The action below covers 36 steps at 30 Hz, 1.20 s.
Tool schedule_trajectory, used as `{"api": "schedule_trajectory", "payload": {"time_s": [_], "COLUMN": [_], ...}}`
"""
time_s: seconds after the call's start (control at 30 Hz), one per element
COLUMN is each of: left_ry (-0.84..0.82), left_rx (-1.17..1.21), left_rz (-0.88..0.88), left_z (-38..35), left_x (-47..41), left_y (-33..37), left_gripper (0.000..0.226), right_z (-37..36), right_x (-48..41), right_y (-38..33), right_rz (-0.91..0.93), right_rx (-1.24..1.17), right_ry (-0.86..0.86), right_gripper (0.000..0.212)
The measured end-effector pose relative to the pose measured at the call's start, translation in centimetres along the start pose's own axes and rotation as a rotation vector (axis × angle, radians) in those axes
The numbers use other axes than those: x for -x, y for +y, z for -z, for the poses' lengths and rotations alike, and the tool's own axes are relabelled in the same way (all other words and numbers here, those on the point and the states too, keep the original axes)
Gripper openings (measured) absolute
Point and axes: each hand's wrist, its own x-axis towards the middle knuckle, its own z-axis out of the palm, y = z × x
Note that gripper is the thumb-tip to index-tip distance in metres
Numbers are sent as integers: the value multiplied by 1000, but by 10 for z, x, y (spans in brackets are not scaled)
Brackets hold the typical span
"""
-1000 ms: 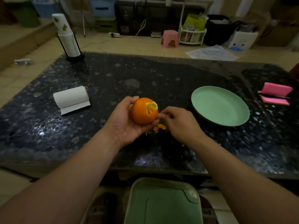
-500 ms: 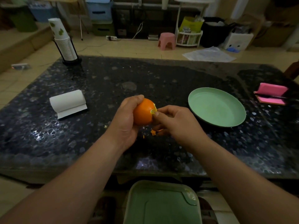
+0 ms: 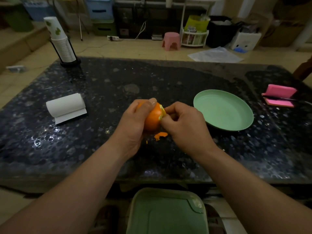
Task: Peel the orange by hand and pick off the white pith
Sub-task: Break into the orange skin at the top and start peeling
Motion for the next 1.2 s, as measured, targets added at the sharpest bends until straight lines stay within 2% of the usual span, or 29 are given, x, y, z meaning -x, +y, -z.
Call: {"api": "schedule_trajectory", "payload": {"time_s": [0.13,0.33,0.47,0.73,0.83,1.0,1.2], "left_ry": [6,22,12,48,57,57,71], "left_rx": [59,145,135,91,81,90,136], "left_rz": [-22,19,12,-40,-64,-85,-60], "left_z": [-4,5,4,1,-1,-4,-1], "left_x": [3,2,1,1,3,3,-1], "left_y": [3,11,11,7,5,4,1], "left_gripper": [23,54,60,26,25,23,31], "right_z": [0,11,9,3,0,-1,-4], "right_x": [0,-6,-9,-10,-10,-9,-11], "right_y": [-3,-5,-3,0,0,-3,-1], "right_rz": [-2,-159,-148,-49,-29,-37,-46], "right_rx": [-49,-387,-355,-155,-74,-80,-125], "right_ry": [26,-186,-228,-207,-161,-131,-115], "right_gripper": [3,25,21,11,10,6,10]}}
